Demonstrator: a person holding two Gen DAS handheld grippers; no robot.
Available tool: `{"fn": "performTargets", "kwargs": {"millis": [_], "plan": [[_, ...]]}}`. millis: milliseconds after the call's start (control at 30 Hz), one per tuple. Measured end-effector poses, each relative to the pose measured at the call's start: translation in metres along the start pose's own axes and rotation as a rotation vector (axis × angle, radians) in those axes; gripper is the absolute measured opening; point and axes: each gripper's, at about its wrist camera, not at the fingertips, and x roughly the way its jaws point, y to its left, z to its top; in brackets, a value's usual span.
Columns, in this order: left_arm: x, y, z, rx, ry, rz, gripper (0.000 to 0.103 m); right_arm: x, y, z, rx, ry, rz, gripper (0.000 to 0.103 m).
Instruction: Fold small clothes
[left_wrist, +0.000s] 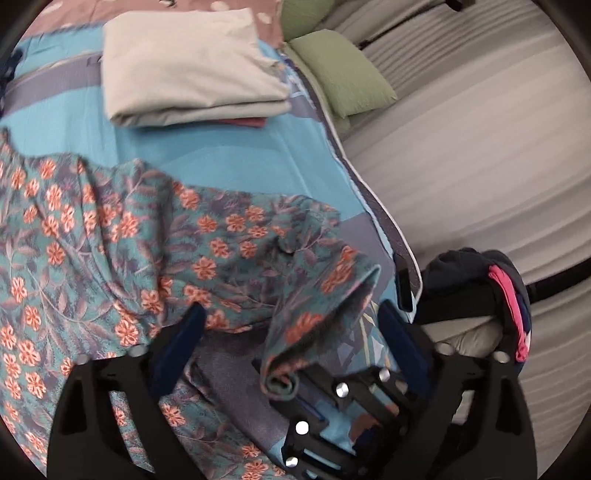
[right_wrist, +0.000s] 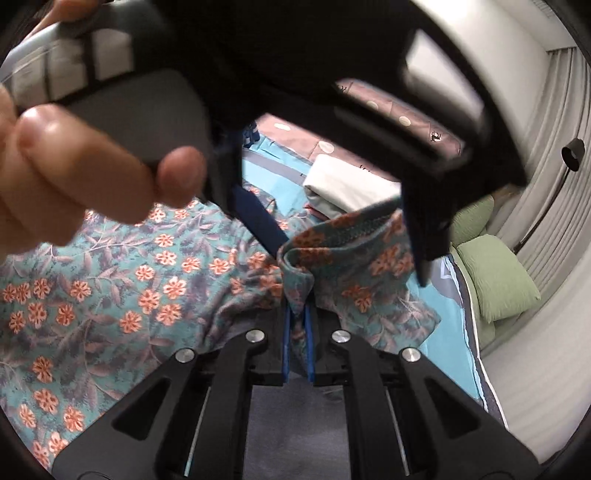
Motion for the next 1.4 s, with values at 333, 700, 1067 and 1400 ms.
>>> {"fn": "performTargets", "kwargs": {"millis": [333, 700, 1067, 1400], "plan": [[-0.024, 0.003, -0.005, 0.047, -0.088, 0.078, 0.003, -0.002, 0.004, 0.002, 0.034, -0.009, -0.028, 0.008], [-0.078, -0.019, -0.015, 0.122, -0.208, 0.081, 0.002, -0.033, 0.02, 0.019, 0.023, -0.126, -0.07, 0.045], [-0.119, -0.035, -0.03, 0.166, -0.296, 0.079, 0.003, -0.056, 0.036, 0.047, 0.047, -0.202, -0.089, 0.006], [-0.187, -0.014, -0.035, 0.136, -0.43, 0.068, 0.003, -0.069, 0.068, 0.102, -0.049, -0.277, -0.102, 0.005]]}}
